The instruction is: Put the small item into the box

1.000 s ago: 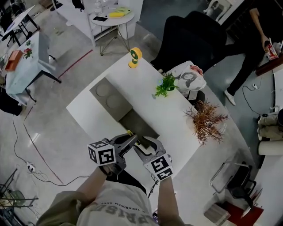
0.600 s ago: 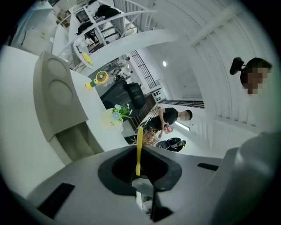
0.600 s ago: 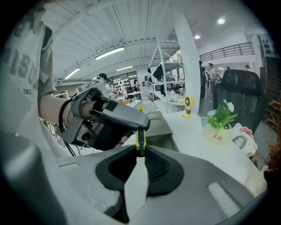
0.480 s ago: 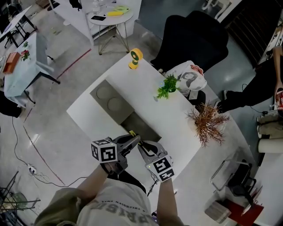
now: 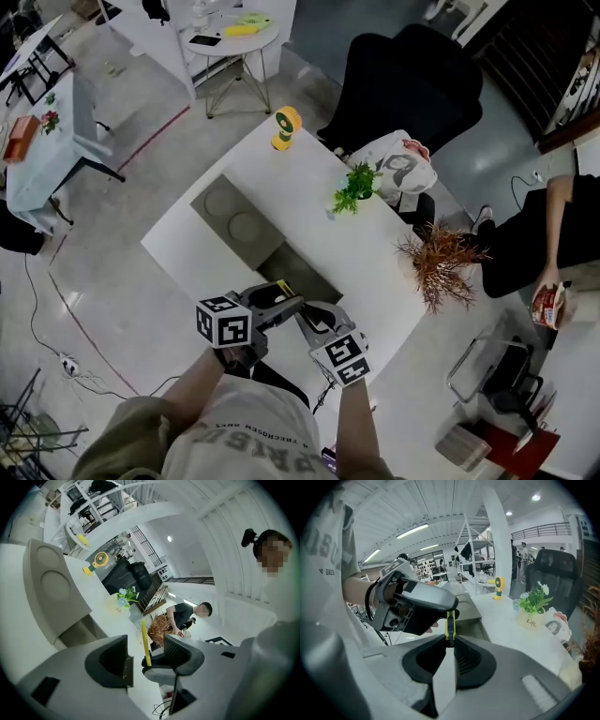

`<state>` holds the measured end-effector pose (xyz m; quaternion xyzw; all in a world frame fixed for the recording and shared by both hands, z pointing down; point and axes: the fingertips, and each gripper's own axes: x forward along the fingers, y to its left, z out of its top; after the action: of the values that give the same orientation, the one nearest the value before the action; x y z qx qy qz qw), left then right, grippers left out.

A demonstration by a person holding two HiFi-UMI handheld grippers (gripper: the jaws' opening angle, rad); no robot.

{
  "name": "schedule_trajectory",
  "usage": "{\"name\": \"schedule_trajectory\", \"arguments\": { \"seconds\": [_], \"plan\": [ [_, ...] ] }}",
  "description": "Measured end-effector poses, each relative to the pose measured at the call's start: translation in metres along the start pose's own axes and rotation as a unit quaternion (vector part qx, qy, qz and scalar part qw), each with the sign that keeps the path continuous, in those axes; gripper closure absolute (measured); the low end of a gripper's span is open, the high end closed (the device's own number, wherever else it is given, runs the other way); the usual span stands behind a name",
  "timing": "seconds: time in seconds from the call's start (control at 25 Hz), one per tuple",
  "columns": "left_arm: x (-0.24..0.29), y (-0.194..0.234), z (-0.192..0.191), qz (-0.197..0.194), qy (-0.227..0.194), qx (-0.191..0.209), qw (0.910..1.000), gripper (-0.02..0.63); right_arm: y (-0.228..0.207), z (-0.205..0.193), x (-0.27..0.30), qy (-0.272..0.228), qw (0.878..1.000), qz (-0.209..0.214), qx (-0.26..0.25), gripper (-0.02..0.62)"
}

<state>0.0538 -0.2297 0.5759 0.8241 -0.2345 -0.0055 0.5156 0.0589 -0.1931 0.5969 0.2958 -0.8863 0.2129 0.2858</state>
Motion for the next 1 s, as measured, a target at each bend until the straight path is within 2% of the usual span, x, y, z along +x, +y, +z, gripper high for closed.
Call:
{"name": "schedule_trajectory", "arguments": {
  "seconds": [0.08,0.16,0.32,0.56,0.8,1.0],
  "plan": [
    [-0.002,0.004,-0.003,0.014,0.014,0.029,0.9994,0.343,-0.002,-0.002,0.002,0.007,1.0,-0.004,-0.002,0.538],
    [-0.005,0.008,-0.006,0.03,0.033,0.063,0.997,0.325,-0.005,-0.005,0.003,0.014,1.0,-0.008,-0.003,0.538],
    [-0.012,0.015,-0.012,0.058,0.065,0.121,0.9889,0.324,-0.013,-0.01,0.005,0.034,0.999,-0.017,-0.014,0.538],
    [-0.024,0.028,-0.019,0.102,0.103,0.199,0.9693,0.314,-0.028,-0.023,0.018,0.084,0.996,-0.032,-0.029,0.538],
    [-0.036,0.038,-0.028,0.128,0.144,0.246,0.95,0.314,-0.038,-0.04,0.035,0.14,0.989,-0.039,-0.034,0.538],
    [-0.044,0.044,-0.032,0.142,0.151,0.249,0.9461,0.31,-0.048,-0.058,0.046,0.186,0.981,-0.043,-0.03,0.538]
  ]
}}
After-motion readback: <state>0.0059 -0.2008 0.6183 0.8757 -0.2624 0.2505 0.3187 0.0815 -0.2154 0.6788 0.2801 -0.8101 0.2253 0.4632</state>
